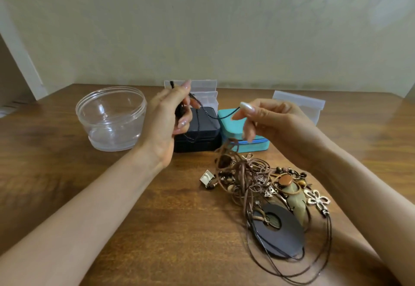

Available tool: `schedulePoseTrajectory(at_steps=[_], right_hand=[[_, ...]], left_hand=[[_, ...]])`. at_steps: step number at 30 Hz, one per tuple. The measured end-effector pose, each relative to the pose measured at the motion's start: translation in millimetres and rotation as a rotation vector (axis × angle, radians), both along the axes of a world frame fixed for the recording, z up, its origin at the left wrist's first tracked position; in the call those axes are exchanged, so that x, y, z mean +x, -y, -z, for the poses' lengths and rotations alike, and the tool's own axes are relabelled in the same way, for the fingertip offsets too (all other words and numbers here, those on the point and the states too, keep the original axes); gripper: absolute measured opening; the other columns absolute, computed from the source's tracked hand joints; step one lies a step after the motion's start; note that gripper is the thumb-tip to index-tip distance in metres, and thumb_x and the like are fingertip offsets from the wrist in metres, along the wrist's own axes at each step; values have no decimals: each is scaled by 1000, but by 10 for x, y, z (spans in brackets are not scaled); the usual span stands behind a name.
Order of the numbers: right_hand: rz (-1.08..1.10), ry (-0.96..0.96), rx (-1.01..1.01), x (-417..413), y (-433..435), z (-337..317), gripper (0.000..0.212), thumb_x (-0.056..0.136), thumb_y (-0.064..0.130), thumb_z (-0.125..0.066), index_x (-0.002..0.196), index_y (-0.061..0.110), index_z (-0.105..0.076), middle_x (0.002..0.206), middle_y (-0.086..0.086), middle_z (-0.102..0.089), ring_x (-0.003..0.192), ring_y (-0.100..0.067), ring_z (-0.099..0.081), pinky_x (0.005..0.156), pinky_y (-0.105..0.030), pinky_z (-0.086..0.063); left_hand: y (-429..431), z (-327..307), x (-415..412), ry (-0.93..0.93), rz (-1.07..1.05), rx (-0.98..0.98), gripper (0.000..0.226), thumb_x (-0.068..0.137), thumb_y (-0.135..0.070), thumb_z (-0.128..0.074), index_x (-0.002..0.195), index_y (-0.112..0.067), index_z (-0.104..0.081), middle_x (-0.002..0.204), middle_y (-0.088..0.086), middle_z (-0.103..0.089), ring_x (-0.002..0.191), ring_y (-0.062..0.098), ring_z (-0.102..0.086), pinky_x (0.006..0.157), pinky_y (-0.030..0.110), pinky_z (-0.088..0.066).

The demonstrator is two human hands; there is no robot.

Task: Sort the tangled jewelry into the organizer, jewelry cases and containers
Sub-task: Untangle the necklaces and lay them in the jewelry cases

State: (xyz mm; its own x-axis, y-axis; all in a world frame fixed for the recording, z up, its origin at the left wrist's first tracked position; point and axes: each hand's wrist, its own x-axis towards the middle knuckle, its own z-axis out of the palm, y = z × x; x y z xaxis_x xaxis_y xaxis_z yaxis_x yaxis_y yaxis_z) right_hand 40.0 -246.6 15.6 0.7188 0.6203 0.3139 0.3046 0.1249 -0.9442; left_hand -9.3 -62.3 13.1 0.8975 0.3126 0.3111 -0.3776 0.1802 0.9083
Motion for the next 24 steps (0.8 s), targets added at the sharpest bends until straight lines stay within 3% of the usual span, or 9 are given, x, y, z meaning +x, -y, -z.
schedulePoseTrajectory(at_steps=[4,8,11,13,18,24], right_hand=[[39,-59,97,-21,14,-33,21,82,30,-54,77,19,-71,43,0,-48,41,-9,-45,49,-20,-39],[25,-138,177,-19,23,-54,21,84,26,-51,84,11,-64,48,-2,-52,40,-6,-45,36,-13,-31],[-1,-192,207,-9,14,-43,21,84,26,-50,86,9,-62,49,-2,-53,40,-6,-46,34,-13,-30],[-20,-223,231,-5,8,-45,21,85,25,-49,86,8,-62,50,-3,-53,41,-6,-46,34,-13,-31],[-32,-263,286,-7,8,-62,22,85,24,-49,88,7,-62,52,-4,-53,44,-7,-48,37,-13,-35],[-4,-282,307,-24,5,-79,21,82,24,-51,87,10,-65,53,-3,-52,45,-7,-47,38,-13,-36]], left_hand=[[35,23,5,0,-28,62,32,95,-22,-50,65,-13,-42,54,-7,-56,38,5,-29,35,14,-19],[31,28,-1,2,18,37,32,97,-22,-46,66,-14,-40,73,12,-62,37,5,-30,33,12,-20],[33,1,-14,-22,180,-101,32,98,-23,-41,67,-15,-38,72,4,-69,36,3,-29,31,10,-19],[22,-19,-17,-55,265,-152,33,98,-25,-40,67,-15,-39,61,-2,-62,34,1,-28,32,10,-17],[64,40,-15,-155,204,258,28,96,-25,-46,70,-17,-40,40,-7,-39,31,3,-26,32,12,-21],[76,40,-21,-200,206,378,27,93,-34,-49,74,-15,-45,42,-7,-39,35,4,-26,34,15,-21]])
